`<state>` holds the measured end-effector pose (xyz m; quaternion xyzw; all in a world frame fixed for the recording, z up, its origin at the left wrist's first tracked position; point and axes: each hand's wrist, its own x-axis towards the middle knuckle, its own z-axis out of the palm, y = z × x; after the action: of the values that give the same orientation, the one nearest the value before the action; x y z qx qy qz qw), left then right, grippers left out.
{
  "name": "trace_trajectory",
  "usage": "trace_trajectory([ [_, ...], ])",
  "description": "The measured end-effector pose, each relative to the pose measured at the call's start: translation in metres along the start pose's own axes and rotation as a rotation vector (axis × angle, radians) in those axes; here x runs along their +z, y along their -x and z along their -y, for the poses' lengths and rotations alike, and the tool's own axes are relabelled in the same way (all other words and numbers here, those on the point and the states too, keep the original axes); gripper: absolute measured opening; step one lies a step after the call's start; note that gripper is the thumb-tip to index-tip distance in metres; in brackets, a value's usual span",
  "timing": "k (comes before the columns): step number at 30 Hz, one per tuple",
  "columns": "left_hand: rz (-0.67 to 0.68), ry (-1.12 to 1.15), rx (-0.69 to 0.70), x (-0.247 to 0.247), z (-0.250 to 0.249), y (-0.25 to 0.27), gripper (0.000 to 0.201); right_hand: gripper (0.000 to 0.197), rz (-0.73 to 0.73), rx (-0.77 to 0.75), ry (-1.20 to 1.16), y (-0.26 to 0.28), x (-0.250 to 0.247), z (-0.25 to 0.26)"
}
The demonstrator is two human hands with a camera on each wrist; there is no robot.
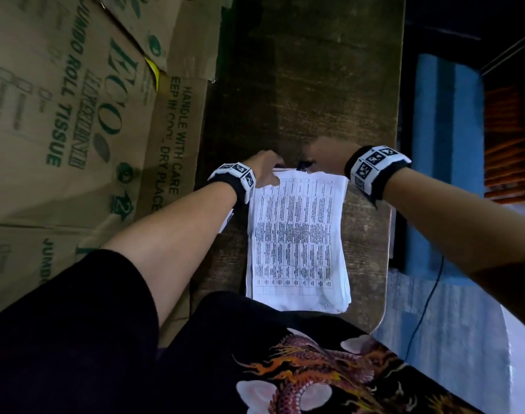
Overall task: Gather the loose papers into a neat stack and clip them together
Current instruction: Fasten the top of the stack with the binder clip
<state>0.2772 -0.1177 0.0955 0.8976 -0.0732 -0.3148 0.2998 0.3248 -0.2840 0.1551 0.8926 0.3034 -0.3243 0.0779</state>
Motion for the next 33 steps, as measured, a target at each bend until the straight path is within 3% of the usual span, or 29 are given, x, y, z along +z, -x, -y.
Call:
trace_trajectory([
  [4, -0.007, -0.006, -0.019, 0.002, 0.001, 0.003, 0.037, 0.033, -0.021, 0.025, 0.032, 0.003, -0.004, 0.003],
  [9, -0.046, 0.057, 0.012, 0.003, 0.002, 0.010, 0.043, 0.029, -0.040, 0.000, 0.126, 0.008, -0.007, 0.012],
  [21, -0.063, 0.035, 0.125, -0.001, -0.004, 0.023, 0.037, 0.022, 0.061, -0.115, 0.361, 0.005, -0.020, 0.033],
  [33, -0.105, 0.218, 0.102, 0.006, 0.002, 0.024, 0.036, 0.027, 0.031, -0.059, 0.184, 0.008, -0.012, 0.023],
])
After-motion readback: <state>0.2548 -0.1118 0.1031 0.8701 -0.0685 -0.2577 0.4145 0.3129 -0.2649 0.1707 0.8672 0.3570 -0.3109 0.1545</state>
